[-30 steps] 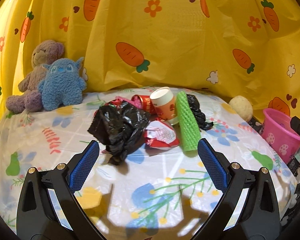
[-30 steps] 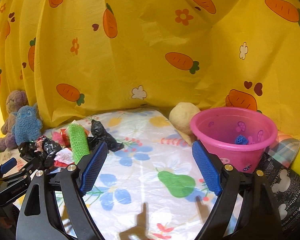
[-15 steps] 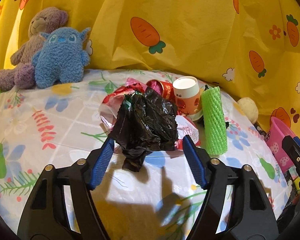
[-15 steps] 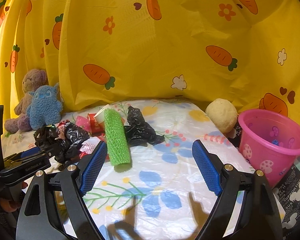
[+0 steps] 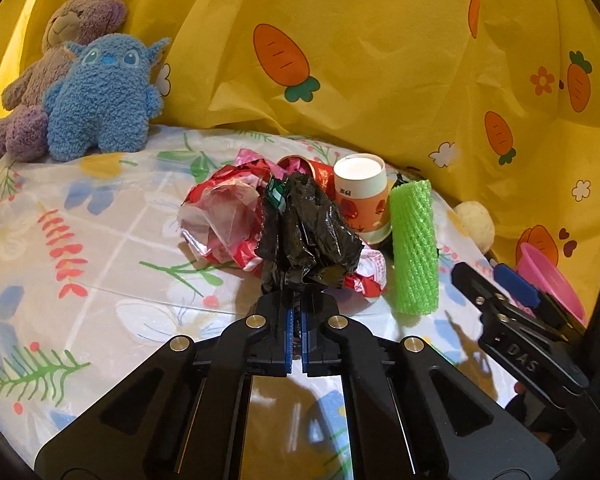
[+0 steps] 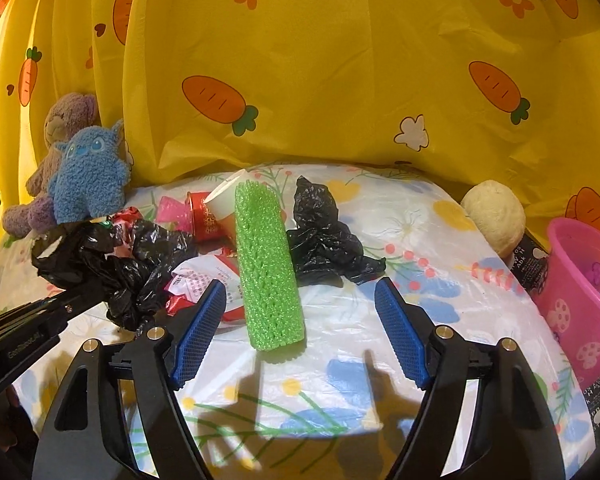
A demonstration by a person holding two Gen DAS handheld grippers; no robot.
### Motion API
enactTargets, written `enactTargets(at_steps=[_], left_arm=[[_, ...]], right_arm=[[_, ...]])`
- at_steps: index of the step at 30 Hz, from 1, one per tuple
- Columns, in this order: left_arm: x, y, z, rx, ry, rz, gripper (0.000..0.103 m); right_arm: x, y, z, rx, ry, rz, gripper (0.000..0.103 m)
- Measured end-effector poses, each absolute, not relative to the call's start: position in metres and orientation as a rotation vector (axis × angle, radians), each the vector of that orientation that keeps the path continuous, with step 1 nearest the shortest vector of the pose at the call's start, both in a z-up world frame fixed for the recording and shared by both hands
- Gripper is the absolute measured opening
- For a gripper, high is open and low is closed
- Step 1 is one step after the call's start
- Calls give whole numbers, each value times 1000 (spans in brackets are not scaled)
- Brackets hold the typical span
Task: Collect trash
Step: 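Grasp the black plastic bag with the left tool while the right tool grasps the green mesh sleeve, then carry the black bag and green sleeve in both tools over the pink bucket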
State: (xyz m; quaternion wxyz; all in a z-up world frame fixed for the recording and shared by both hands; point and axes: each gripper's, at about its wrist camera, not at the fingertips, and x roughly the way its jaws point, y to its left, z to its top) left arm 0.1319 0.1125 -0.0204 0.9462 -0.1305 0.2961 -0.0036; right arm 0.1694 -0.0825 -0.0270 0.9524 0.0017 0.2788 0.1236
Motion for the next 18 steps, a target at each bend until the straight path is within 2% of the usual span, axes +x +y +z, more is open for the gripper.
enactTargets(at_steps=[10, 12, 14, 17, 18], left_arm=[[97, 125, 6, -290, 491, -2, 1], [95, 127, 8, -290, 485, -1, 1], [93, 129, 8, -292, 482, -3, 1], [92, 133, 9, -299, 478, -6, 1], [92, 134, 9, -302, 478, -9, 2]], right_arm=[[195, -68, -37, -14, 639, 261, 51], [198, -64, -40, -20, 656, 269, 41], [200, -63, -42, -26, 661, 269, 36], [200, -61, -43, -42, 666, 271, 21], [200, -62, -44, -45, 663, 270, 20]])
